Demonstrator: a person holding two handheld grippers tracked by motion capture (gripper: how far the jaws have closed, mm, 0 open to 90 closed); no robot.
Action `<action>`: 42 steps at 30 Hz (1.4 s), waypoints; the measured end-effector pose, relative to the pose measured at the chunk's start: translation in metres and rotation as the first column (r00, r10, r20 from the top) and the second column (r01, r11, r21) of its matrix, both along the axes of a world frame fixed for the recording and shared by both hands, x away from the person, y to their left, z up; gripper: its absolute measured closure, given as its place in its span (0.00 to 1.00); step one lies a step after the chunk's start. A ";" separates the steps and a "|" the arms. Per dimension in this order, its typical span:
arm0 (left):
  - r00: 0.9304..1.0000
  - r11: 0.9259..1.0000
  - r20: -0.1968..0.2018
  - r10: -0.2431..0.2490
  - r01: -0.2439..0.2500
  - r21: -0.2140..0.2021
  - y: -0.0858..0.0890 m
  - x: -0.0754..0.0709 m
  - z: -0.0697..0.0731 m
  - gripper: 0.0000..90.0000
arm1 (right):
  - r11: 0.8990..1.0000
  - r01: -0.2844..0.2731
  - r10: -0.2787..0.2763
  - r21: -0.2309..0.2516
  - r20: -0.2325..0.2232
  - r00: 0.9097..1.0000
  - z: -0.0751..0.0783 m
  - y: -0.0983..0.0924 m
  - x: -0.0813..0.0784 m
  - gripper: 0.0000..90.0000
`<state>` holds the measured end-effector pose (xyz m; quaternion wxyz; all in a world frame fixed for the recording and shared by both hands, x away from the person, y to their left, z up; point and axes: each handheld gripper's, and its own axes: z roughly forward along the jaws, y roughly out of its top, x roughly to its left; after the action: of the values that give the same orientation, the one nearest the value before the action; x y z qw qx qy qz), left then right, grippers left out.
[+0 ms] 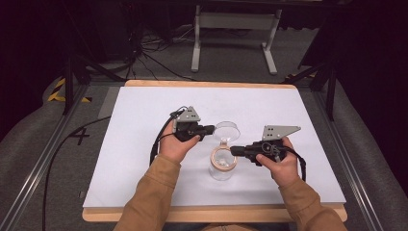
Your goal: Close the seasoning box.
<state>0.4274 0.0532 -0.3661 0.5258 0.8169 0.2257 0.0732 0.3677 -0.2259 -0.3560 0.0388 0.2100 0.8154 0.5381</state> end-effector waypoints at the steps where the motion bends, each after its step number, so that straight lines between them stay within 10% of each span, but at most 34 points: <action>1: 1.000 1.000 0.000 0.000 0.000 0.000 0.000 0.000 0.000 0.99 | 1.000 0.000 0.000 0.000 0.000 1.000 0.000 0.000 0.000 1.00; 25: 0.998 0.998 -0.055 0.001 0.003 0.063 0.013 -0.011 0.014 0.95 | 1.000 -0.012 0.012 -0.009 -0.038 0.999 0.010 -0.003 -0.006 1.00; 42: 0.992 0.990 -0.116 0.045 -0.029 0.138 0.034 -0.010 0.016 0.92 | 0.988 -0.073 0.060 -0.136 -0.098 0.993 0.008 0.004 -0.008 1.00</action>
<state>0.4179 0.0876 -0.3504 0.4530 0.8494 0.2663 0.0492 0.3597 -0.2220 -0.3481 -0.0029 0.2045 0.8584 0.4704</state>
